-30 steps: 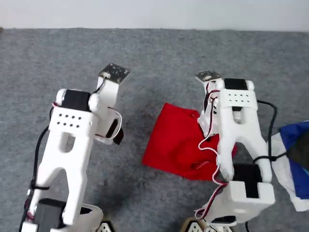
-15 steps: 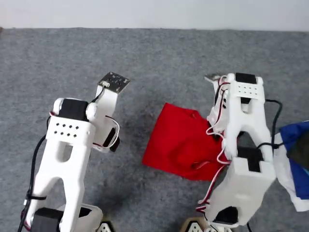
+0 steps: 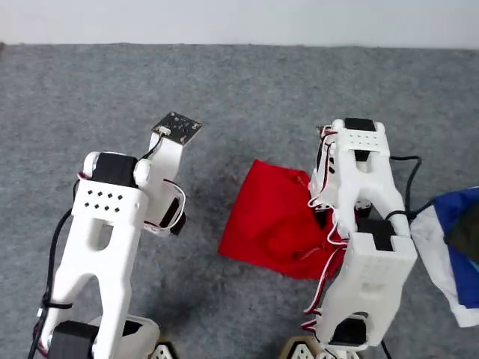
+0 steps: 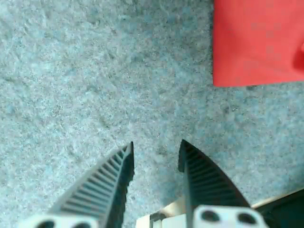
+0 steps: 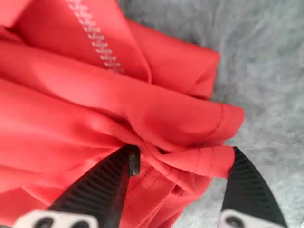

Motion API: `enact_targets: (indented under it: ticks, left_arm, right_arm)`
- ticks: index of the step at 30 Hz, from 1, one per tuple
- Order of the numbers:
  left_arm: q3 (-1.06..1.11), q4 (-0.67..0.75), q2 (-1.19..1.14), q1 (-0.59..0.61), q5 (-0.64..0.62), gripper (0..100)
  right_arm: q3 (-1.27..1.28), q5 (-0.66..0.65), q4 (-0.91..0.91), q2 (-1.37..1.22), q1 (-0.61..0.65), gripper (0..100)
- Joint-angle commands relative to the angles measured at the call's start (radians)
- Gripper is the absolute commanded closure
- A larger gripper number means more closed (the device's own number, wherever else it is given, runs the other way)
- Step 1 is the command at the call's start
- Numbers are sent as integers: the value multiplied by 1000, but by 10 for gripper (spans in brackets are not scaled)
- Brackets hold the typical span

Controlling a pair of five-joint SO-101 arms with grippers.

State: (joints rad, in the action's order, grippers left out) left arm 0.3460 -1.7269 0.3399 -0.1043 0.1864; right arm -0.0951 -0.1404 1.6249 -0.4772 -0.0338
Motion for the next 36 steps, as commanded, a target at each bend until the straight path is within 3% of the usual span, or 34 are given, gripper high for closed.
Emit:
enact_targets:
  ticks: [1, 9, 11, 15, 23, 28, 36]
  left_arm:
    - [-4, -29, 32, 5, 12, 855]
    - [-4, -29, 34, 6, 9, 855]
    - [-1, -29, 34, 6, 9, 855]
    - [35, -29, 34, 6, 12, 855]
    - [77, -29, 34, 6, 9, 855]
    - [77, -29, 34, 6, 8, 855]
    - [77, -29, 34, 6, 8, 856]
  right_arm:
    - [-52, 12, -27, -18, 8, 714]
    - [-97, 12, -19, -217, 8, 722]
    - [-149, 6, 12, -245, 8, 782]
    - [-212, -31, 33, -272, 7, 998]
    - [-262, -38, 59, -275, 13, 989]
    - [-423, -29, 177, -262, -4, 989]
    - [-460, -38, 173, 77, -150, 989]
